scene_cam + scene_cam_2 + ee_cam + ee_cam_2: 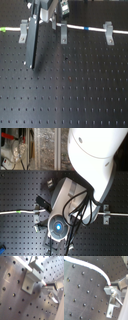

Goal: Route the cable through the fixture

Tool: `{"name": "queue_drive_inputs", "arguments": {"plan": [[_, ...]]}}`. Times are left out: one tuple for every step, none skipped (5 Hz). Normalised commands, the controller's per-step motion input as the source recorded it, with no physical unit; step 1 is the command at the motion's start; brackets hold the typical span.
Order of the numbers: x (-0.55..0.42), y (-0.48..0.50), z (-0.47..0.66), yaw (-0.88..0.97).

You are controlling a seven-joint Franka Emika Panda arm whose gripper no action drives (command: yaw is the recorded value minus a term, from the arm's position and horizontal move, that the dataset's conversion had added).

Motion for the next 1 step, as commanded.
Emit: {"name": "queue_drive_inputs", "arguments": {"plan": [[0.177, -0.041, 0.0, 0.1]]}}
